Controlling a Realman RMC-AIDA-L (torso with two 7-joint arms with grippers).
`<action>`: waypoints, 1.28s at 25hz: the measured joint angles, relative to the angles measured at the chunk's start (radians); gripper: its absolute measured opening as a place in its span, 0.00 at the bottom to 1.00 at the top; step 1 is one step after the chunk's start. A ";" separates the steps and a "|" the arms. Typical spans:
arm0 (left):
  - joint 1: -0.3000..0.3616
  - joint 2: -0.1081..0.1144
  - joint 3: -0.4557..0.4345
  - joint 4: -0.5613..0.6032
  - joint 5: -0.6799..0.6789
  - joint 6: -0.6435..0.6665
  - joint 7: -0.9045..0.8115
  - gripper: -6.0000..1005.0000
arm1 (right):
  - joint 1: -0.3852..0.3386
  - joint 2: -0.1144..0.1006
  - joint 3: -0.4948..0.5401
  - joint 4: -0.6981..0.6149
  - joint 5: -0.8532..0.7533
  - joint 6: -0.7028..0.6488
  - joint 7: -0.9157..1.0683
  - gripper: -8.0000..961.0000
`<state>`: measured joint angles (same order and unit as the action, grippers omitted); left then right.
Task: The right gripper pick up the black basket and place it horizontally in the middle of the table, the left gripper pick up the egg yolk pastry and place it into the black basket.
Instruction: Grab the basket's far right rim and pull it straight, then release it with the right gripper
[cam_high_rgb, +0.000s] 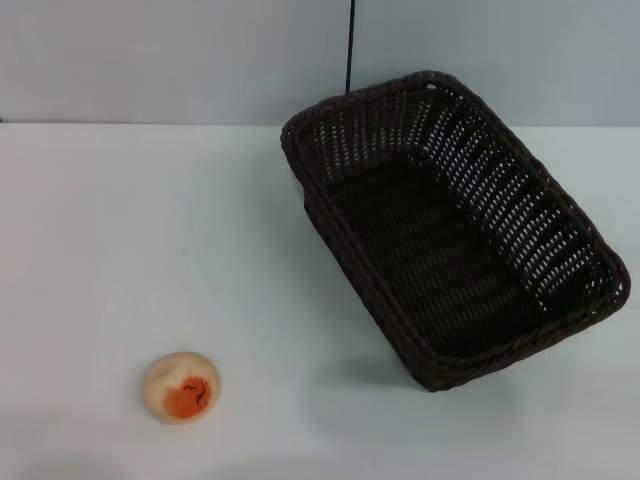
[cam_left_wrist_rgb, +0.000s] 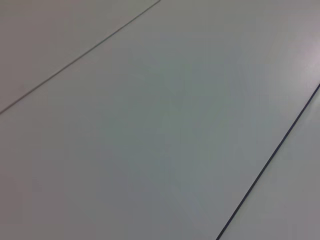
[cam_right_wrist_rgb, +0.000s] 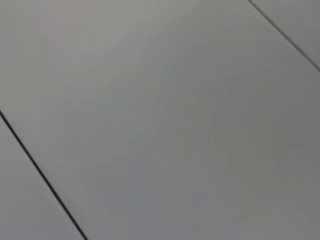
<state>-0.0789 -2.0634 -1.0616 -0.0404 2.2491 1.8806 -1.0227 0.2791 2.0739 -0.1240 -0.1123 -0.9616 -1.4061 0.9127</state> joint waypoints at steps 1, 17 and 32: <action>-0.001 0.001 0.000 0.000 0.000 0.000 0.004 0.45 | 0.000 0.000 -0.007 0.000 -0.001 -0.004 0.000 0.63; -0.055 0.001 0.102 0.053 0.001 -0.009 0.375 0.35 | 0.008 -0.005 -0.162 -0.103 -0.181 -0.047 0.074 0.64; -0.072 -0.001 0.105 0.042 0.001 -0.017 0.375 0.67 | 0.115 -0.064 -0.184 -0.782 -0.925 -0.273 0.802 0.65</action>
<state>-0.1509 -2.0644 -0.9565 0.0014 2.2504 1.8637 -0.6482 0.3943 2.0094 -0.3079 -0.8944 -1.8864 -1.6793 1.7143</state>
